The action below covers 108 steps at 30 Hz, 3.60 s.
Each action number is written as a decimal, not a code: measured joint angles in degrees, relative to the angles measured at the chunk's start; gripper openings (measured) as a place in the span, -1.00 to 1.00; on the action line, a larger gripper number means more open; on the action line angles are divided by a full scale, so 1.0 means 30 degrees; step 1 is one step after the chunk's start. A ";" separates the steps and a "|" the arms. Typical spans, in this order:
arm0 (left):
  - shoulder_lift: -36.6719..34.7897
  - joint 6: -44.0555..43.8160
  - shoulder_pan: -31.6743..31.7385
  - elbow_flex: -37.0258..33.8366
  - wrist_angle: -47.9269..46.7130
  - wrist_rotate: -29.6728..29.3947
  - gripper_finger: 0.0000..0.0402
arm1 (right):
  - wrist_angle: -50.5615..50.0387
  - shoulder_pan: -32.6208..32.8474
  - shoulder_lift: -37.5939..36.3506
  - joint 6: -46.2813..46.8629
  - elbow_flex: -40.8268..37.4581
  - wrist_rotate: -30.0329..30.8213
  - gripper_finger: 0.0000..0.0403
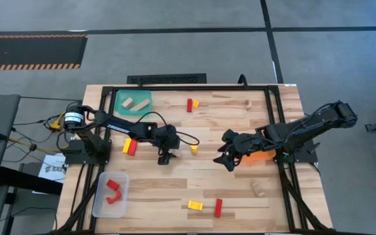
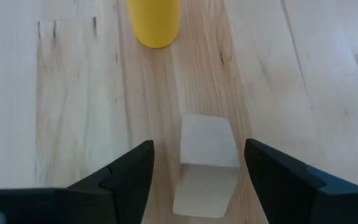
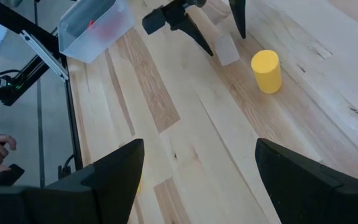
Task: Sort & place blocks by color
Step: Put the light brown block into the light blue bin
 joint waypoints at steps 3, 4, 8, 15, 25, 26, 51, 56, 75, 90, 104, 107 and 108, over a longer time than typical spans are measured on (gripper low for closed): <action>0.0000 -0.0159 -0.0139 0.0000 0.0014 0.0045 0.18 | 0.0006 0.0000 0.0000 0.0069 0.0000 0.0000 0.62; 0.0000 -0.0179 -0.0209 0.0000 0.0019 0.0067 0.18 | 0.0004 0.0000 0.0000 0.0110 0.0000 -0.0005 0.62; 0.0000 -0.0191 -0.0649 0.0000 0.0023 0.0040 0.18 | 0.0013 0.0000 0.0000 0.0142 0.0000 -0.0003 0.62; 0.0000 -0.0227 -0.0931 0.0000 -0.0218 -0.0646 -0.12 | 0.0013 0.0005 0.0000 0.0175 0.0000 -0.0001 0.62; -0.1427 -0.0526 -0.0406 0.0833 -0.1312 -0.1804 -0.51 | 0.0032 0.0062 0.0000 0.0642 0.0000 -0.0004 0.62; -0.2211 -0.0490 -0.0186 0.1121 -0.1569 -0.2192 -0.51 | 0.0030 0.0066 0.0000 0.0657 0.0000 -0.0005 0.62; -0.6872 -0.1946 1.4912 0.0592 -0.6891 -0.4854 -0.47 | 0.0483 -0.0117 -0.0004 0.0197 0.0000 -0.0007 0.62; -0.4640 -0.1784 1.5542 0.1376 -0.7679 -0.4846 -0.45 | 0.0465 -0.0048 -0.0007 0.0196 0.0000 -0.0007 0.62; -0.3060 -0.1062 1.5766 0.3297 -1.0779 -0.6908 -0.28 | 0.0419 0.0042 -0.0005 -0.0078 0.0000 -0.0015 0.62; -0.3075 -0.1941 1.5338 0.7479 -1.4717 -0.6323 0.25 | 0.0428 0.0000 -0.0007 -0.0499 0.0000 -0.0015 0.62; -0.3184 -0.2845 0.6158 0.5946 -0.7524 0.3953 0.17 | -0.1152 0.0379 -0.0005 0.1369 0.0015 -0.0393 0.62; -0.3184 -0.1277 0.3713 0.5938 -0.6824 0.3121 0.13 | -0.2845 0.0897 -0.0007 0.3413 0.0015 -0.1734 0.62; -0.3184 -0.0762 0.3051 0.5938 -0.6934 0.2343 0.12 | -0.3440 0.1153 -0.0006 0.4449 0.0015 -0.2437 0.62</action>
